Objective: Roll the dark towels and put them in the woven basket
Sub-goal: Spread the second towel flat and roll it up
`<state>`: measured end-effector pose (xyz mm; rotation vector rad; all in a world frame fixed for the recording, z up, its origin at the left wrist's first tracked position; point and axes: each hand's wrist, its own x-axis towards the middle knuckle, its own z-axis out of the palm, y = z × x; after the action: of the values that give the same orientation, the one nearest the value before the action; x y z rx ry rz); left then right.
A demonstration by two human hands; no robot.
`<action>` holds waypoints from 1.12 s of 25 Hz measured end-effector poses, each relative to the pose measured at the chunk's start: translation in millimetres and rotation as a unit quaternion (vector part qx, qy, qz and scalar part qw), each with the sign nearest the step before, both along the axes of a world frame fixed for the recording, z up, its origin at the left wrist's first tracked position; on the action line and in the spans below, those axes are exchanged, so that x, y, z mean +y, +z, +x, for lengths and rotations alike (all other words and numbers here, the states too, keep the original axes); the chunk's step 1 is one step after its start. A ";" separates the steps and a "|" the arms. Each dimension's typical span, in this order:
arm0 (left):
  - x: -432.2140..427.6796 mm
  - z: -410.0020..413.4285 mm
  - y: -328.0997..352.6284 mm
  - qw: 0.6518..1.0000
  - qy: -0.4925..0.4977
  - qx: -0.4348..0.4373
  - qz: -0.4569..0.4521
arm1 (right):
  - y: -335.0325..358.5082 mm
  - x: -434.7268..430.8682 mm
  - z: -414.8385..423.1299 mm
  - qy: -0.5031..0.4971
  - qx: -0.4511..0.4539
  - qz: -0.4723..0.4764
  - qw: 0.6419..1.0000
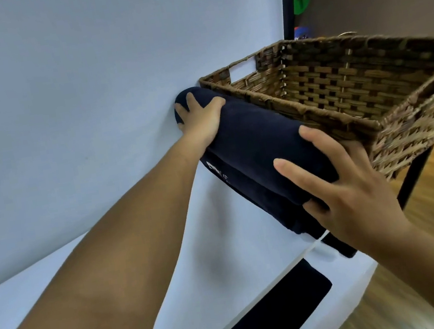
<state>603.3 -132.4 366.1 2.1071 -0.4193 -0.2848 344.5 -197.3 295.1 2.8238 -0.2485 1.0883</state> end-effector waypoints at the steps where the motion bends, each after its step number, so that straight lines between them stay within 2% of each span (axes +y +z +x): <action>1: -0.1 2.7 -0.4 1.000 0.000 -0.010 0.010 | 3.5 8.4 -5.1 -0.015 0.012 0.011 1.000; 3: -1.4 -0.4 4.1 0.994 0.001 -0.078 0.074 | 20.3 31.0 -16.0 -0.031 0.008 -0.005 0.999; 5: -3.9 -4.8 7.7 0.981 -0.003 -0.152 0.124 | 43.6 38.4 -10.6 0.001 -0.004 -0.048 0.999; 7: -5.2 -0.9 8.7 0.975 -0.022 -0.169 0.145 | 60.0 25.9 16.3 0.031 0.014 -0.052 0.998; 9: -2.7 5.4 10.3 0.974 -0.041 -0.156 0.158 | 62.0 13.5 38.1 0.042 0.056 -0.013 0.997; 11: -3.1 11.5 10.0 0.979 -0.043 -0.145 0.139 | 53.4 1.3 42.1 0.059 0.069 0.000 0.996; 16: -14.1 28.1 -0.4 0.987 -0.024 -0.136 0.079 | 42.4 -19.8 57.5 0.148 0.024 0.023 0.988; 20: -8.1 28.1 8.4 0.986 -0.027 -0.132 0.103 | 46.4 -23.7 64.3 0.158 0.067 -0.018 0.985; 22: 1.2 5.8 13.4 0.978 -0.040 -0.161 0.124 | 45.3 -17.6 53.7 0.144 0.075 -0.038 0.986; 25: 8.1 -49.3 4.2 0.964 -0.102 -0.220 0.109 | 35.3 -8.4 36.3 0.104 0.027 -0.055 0.993; 28: 15.2 -77.6 -11.7 0.965 -0.107 -0.233 0.054 | 4.7 3.6 21.7 0.084 -0.050 -0.058 0.993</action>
<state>525.7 -117.2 354.4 2.2321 -0.9301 0.0746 366.1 -193.6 299.8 2.7301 0.0460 1.2360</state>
